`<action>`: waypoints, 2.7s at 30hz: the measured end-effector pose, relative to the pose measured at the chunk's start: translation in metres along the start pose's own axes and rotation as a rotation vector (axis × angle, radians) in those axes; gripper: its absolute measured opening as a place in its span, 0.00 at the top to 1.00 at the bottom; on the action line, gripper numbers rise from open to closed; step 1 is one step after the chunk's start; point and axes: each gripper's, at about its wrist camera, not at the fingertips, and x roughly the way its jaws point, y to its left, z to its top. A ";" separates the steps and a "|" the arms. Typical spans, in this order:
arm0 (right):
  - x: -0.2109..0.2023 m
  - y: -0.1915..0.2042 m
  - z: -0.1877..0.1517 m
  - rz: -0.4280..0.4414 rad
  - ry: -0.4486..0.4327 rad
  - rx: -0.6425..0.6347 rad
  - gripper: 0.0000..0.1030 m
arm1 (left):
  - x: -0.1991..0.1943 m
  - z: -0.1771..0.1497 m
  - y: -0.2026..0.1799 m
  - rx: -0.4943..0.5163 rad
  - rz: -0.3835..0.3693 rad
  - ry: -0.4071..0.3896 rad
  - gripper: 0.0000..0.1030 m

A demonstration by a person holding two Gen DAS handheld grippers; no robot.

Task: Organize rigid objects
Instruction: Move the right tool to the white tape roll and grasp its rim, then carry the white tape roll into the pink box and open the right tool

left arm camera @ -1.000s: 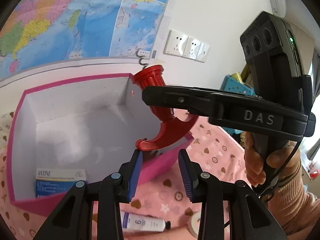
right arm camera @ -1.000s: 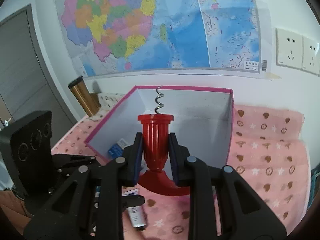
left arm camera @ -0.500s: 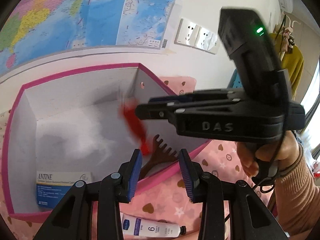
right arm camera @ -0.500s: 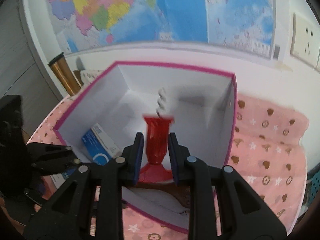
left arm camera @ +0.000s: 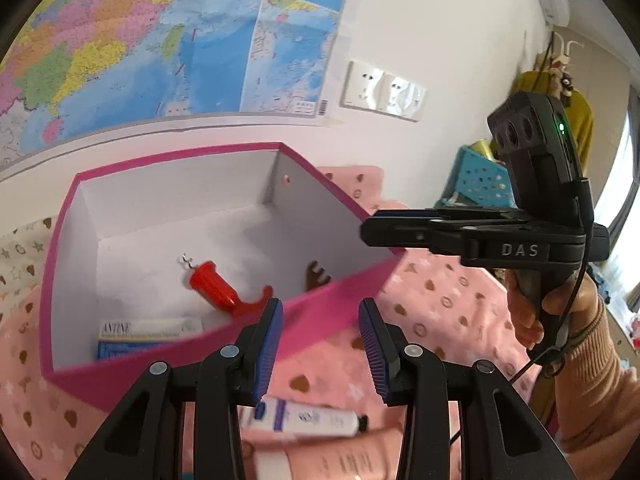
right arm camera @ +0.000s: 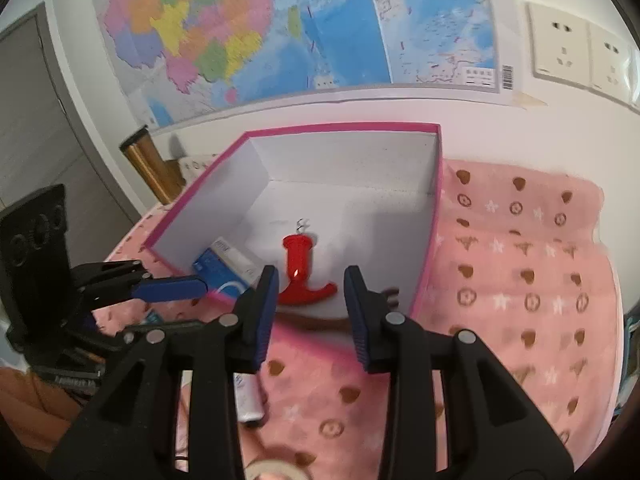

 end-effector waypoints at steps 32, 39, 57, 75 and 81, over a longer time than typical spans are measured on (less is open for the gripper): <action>-0.001 0.007 -0.147 0.003 0.265 0.070 0.60 | 0.010 -0.080 -0.063 -0.009 -0.119 0.165 0.60; 0.001 0.007 -0.151 0.005 0.267 0.076 0.60 | 0.012 -0.084 -0.067 -0.003 -0.130 0.178 0.60; 0.000 0.001 -0.155 0.004 0.243 0.089 0.84 | 0.021 -0.086 -0.070 -0.013 -0.147 0.215 0.60; -0.021 0.014 -0.130 -0.013 0.142 0.074 0.84 | 0.015 -0.071 -0.065 -0.041 -0.159 0.167 0.66; -0.023 0.020 -0.115 -0.021 0.114 0.048 0.84 | 0.008 -0.059 -0.060 -0.045 -0.145 0.135 0.66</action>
